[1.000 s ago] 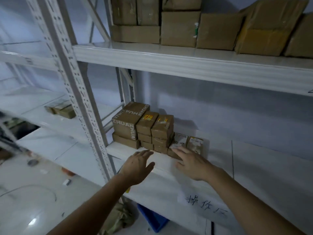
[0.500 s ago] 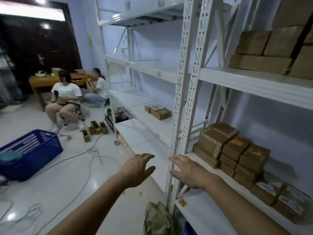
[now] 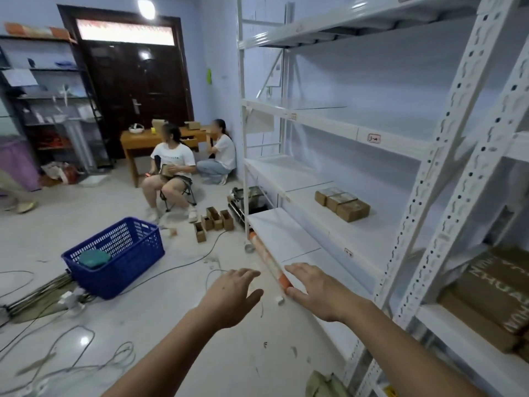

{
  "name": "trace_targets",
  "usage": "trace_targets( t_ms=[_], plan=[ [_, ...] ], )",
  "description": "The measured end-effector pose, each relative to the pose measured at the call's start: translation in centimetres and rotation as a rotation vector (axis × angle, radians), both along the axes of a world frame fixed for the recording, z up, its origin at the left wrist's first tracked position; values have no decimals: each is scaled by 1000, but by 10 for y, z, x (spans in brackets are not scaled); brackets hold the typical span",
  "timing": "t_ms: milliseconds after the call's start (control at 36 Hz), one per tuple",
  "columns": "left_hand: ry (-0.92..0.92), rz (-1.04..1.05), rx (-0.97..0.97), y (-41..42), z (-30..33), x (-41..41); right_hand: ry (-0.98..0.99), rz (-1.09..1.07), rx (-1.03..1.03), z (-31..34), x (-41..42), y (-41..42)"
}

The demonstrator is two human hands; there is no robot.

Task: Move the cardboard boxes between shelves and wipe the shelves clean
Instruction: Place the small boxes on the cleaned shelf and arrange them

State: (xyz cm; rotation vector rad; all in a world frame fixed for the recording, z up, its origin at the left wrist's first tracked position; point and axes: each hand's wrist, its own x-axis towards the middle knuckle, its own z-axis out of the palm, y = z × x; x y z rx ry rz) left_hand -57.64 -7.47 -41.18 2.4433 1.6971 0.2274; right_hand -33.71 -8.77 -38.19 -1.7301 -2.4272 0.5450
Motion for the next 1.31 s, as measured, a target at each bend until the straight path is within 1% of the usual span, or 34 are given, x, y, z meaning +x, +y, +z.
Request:
trace_targets(
  t_ms=[167,361,583,806,1083,1306],
  plan=[
    [-4,-3,-26,54,-14,-21,-8,16,-8,-10,-21,49],
    [-11,-23,-35,133,-22,-24,-35,16,-23,-19,-30,126],
    [7,-26,-39,235,-13,-28,-32,16,-28,-15,-32,226],
    [2,-37,-51,322,-3,-25,-18,-2,-32,-11,-33,307],
    [-25,-151,-84,447,-15,-12,-43,-142,-54,-40,-21,411],
    [22,-357,-108,558,-29,7,8,-357,-92,-50,-12,476]
  ],
)
